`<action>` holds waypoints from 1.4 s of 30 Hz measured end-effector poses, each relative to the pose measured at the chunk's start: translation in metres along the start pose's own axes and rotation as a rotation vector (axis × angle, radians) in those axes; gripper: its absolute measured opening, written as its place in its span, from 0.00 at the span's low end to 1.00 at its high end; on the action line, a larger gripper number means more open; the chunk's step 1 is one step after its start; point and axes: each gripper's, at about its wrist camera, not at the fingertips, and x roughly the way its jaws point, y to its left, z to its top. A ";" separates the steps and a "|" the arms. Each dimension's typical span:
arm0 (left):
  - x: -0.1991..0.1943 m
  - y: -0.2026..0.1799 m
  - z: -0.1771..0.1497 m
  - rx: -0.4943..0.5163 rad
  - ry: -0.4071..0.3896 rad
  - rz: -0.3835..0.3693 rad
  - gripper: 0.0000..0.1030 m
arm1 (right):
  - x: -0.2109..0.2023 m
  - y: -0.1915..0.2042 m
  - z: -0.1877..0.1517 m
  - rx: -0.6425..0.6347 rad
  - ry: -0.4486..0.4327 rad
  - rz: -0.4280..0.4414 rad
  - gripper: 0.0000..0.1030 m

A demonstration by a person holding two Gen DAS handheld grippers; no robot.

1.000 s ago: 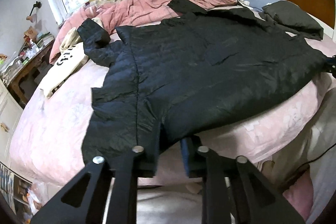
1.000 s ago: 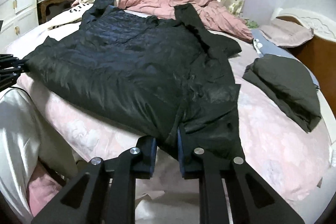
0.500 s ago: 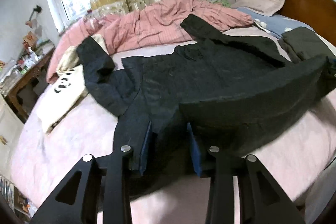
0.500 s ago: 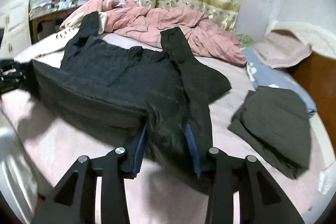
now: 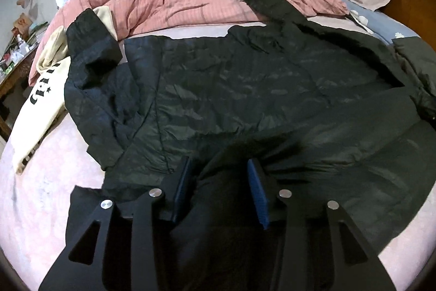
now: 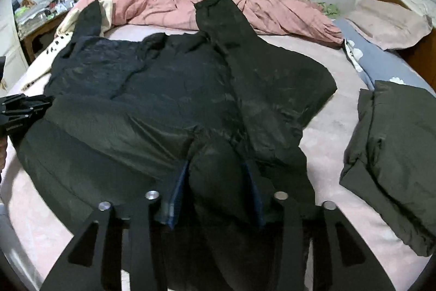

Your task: Fold large clothes

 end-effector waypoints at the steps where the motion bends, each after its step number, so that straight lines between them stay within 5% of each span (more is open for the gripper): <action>1: -0.003 -0.001 -0.003 0.003 -0.025 0.008 0.41 | -0.001 -0.001 -0.001 0.007 -0.022 -0.015 0.56; 5: -0.038 0.005 -0.013 -0.046 -0.200 0.157 0.73 | -0.026 -0.010 -0.010 0.058 -0.158 -0.092 0.67; 12: -0.094 0.031 -0.033 -0.154 -0.344 0.106 0.73 | -0.089 -0.025 -0.025 0.154 -0.414 -0.065 0.67; 13: -0.096 0.033 -0.034 -0.154 -0.345 0.091 0.73 | -0.092 -0.025 -0.025 0.151 -0.412 -0.016 0.65; 15: -0.089 0.034 -0.034 -0.139 -0.314 0.068 0.72 | -0.085 -0.021 -0.026 0.136 -0.324 0.119 0.18; 16: -0.081 0.034 -0.031 -0.137 -0.287 0.060 0.62 | -0.078 -0.020 -0.028 0.136 -0.286 0.155 0.13; 17: -0.072 0.035 -0.029 -0.140 -0.258 0.055 0.53 | -0.070 -0.019 -0.030 0.138 -0.252 0.157 0.13; 19: -0.051 0.038 -0.030 -0.159 -0.203 0.086 0.51 | -0.046 -0.019 -0.032 0.143 -0.173 0.063 0.13; 23: -0.019 0.053 -0.031 -0.203 -0.135 0.152 0.49 | -0.022 -0.040 -0.028 0.207 -0.156 -0.046 0.13; 32: 0.016 0.090 -0.042 -0.370 0.006 0.108 0.56 | 0.019 -0.067 -0.033 0.319 0.001 0.017 0.13; 38: 0.016 0.086 -0.042 -0.360 0.007 0.117 0.56 | 0.021 -0.063 -0.036 0.304 0.012 -0.001 0.13; 42: -0.009 0.085 -0.046 -0.353 -0.095 0.099 0.53 | 0.004 -0.057 -0.037 0.274 -0.049 -0.045 0.13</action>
